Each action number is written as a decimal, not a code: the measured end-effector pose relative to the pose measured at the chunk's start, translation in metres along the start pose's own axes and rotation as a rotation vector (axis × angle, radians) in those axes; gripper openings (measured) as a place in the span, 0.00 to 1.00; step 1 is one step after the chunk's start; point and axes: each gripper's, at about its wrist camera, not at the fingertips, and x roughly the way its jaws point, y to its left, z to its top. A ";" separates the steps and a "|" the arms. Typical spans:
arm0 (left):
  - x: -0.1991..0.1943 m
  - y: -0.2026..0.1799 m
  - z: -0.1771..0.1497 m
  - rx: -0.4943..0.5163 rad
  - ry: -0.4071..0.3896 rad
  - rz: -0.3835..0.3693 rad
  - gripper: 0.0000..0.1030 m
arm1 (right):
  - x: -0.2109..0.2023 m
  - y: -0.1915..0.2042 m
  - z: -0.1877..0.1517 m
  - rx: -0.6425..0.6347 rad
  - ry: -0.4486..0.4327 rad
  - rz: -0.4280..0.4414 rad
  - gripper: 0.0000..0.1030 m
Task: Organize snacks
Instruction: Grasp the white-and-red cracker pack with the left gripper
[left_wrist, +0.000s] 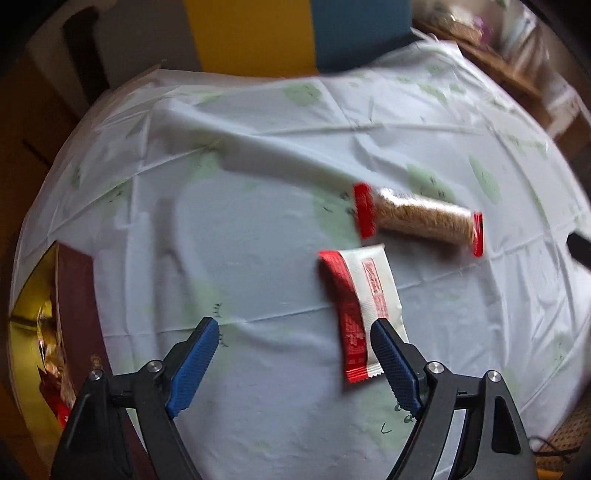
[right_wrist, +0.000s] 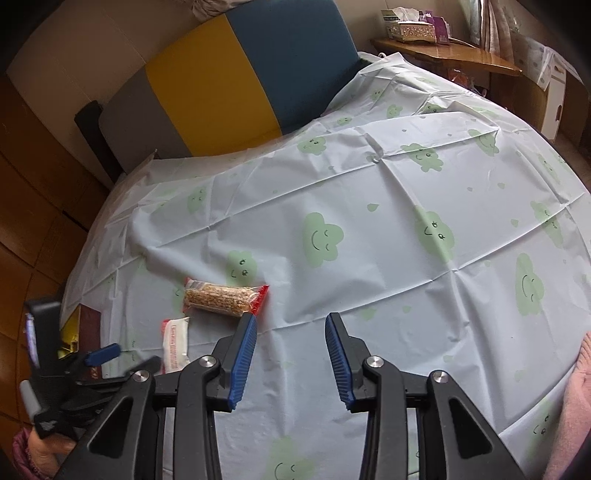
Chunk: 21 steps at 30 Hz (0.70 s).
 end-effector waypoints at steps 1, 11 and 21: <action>-0.003 0.001 0.000 -0.006 -0.017 -0.007 0.76 | 0.001 -0.001 0.000 0.001 0.001 -0.008 0.38; 0.019 -0.033 0.017 -0.005 -0.005 -0.067 0.62 | 0.009 -0.003 -0.001 -0.006 0.027 -0.052 0.38; 0.028 -0.034 -0.001 0.012 -0.017 -0.101 0.40 | 0.015 0.005 -0.003 -0.060 0.040 -0.073 0.38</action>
